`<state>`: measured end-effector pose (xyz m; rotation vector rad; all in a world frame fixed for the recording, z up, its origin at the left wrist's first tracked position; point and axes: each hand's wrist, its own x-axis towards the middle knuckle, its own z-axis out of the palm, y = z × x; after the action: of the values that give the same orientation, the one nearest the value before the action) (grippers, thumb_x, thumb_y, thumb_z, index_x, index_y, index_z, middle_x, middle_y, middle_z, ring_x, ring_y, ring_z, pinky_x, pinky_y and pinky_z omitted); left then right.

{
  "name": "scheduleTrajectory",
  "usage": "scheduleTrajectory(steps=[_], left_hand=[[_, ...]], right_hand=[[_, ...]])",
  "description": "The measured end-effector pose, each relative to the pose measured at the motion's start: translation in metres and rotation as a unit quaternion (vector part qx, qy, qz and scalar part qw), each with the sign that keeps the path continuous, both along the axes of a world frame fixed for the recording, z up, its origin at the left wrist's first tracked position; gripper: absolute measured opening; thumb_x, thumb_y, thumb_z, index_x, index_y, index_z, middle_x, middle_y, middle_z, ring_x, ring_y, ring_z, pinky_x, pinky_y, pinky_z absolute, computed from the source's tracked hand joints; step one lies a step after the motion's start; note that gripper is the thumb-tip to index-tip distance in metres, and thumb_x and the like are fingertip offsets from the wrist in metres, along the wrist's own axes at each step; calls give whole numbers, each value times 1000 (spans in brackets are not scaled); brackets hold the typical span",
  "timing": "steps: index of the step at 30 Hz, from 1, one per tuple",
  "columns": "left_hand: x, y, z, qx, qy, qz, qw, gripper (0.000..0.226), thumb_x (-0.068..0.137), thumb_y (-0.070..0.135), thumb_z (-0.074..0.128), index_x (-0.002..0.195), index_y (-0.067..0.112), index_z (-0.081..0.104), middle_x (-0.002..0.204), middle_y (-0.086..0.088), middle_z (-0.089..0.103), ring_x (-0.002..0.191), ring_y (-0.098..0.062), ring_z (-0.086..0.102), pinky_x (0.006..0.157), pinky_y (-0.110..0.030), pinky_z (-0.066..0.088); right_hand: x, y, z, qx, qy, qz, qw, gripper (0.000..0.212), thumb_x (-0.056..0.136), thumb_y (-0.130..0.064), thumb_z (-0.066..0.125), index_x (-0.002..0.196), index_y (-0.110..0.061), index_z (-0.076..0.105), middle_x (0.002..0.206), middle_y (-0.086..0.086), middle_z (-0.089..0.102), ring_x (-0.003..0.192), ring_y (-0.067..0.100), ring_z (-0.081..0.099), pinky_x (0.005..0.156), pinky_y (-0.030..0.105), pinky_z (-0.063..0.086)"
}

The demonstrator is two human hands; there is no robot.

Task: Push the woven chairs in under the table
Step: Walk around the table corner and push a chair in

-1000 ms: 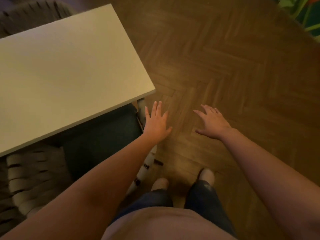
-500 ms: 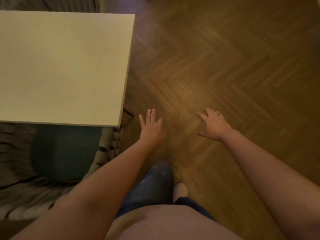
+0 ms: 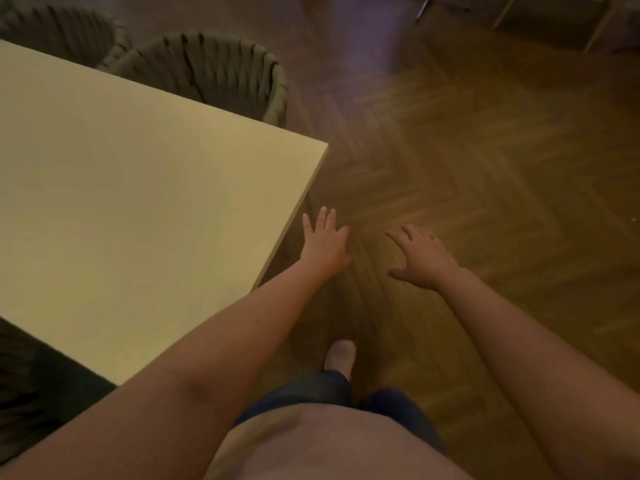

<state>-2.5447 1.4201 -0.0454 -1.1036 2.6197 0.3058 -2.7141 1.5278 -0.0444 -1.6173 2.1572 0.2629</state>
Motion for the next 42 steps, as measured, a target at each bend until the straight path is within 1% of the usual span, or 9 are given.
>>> scheduleTrajectory(steps=[11, 19, 24, 29, 32, 34, 37, 40, 42], left_hand=[[-129, -182, -15, -3, 72, 166, 984, 41, 95, 31, 52, 136, 24, 54, 159, -9, 23, 150, -26, 7, 117, -54, -1], [-230, -286, -21, 0, 133, 399, 907, 34, 95, 26, 53, 129, 26, 59, 158, -6, 25, 150, -23, 5, 120, -53, -3], [-244, -347, -13, -19, 129, 485, 865, 44, 93, 28, 56, 137, 26, 50, 159, -8, 19, 150, -25, 2, 119, -54, -3], [-219, -433, -14, -7, 126, 605, 786, 69, 90, 37, 63, 149, 24, 31, 161, -10, 13, 150, -29, 1, 119, -57, 2], [-203, -482, -29, 50, 138, 639, 755, 85, 85, 48, 67, 153, 25, 21, 161, -9, 12, 150, -28, 0, 119, -57, 2], [-194, -515, -37, 115, 161, 668, 718, 93, 83, 54, 67, 154, 26, 15, 161, -7, 15, 150, -28, 2, 119, -57, 1], [-183, -563, -43, 214, 205, 739, 606, 95, 78, 64, 66, 153, 26, 21, 157, -7, 27, 147, -31, 16, 118, -58, 5], [-173, -606, -46, 265, 247, 750, 553, 87, 75, 62, 70, 147, 26, 36, 148, -3, 43, 140, -30, 33, 118, -56, 9], [-168, -630, -50, 299, 284, 748, 519, 90, 73, 56, 76, 147, 23, 37, 147, -2, 45, 137, -28, 38, 117, -50, 22]], right_hand=[[-179, -224, -35, 30, -39, 89, 995, 90, 86, -53, 63, 155, -28, 10, 161, 9, 12, 149, 25, 12, 121, 42, 13], [-311, -422, -15, 33, -18, 246, 969, 91, 86, -51, 65, 155, -26, 12, 160, 11, 17, 146, 28, 19, 120, 41, 19], [-310, -538, -5, 25, -25, 336, 941, 95, 84, -49, 68, 155, -25, 10, 158, 12, 20, 145, 29, 21, 120, 42, 19], [-246, -649, -6, 12, -32, 486, 874, 99, 83, -42, 71, 155, -26, 5, 160, 10, 14, 148, 26, 14, 121, 43, 13], [-206, -709, -11, 5, -20, 559, 829, 97, 84, -36, 70, 155, -28, 5, 161, 9, 10, 149, 26, 9, 122, 44, 9], [-182, -751, -9, -5, -8, 600, 800, 97, 84, -33, 71, 155, -28, 5, 161, 8, 10, 149, 26, 8, 122, 44, 8], [-145, -822, -9, 3, 12, 669, 744, 96, 84, -35, 71, 155, -29, 6, 161, 8, 11, 148, 26, 11, 122, 45, 8], [-106, -888, -15, 3, 26, 726, 688, 94, 85, -43, 67, 155, -30, 5, 162, 8, 7, 149, 26, 8, 121, 46, 8], [-82, -923, -25, 3, 43, 769, 638, 89, 88, -41, 64, 155, -30, 7, 162, 8, 6, 149, 25, 5, 120, 45, 6]])
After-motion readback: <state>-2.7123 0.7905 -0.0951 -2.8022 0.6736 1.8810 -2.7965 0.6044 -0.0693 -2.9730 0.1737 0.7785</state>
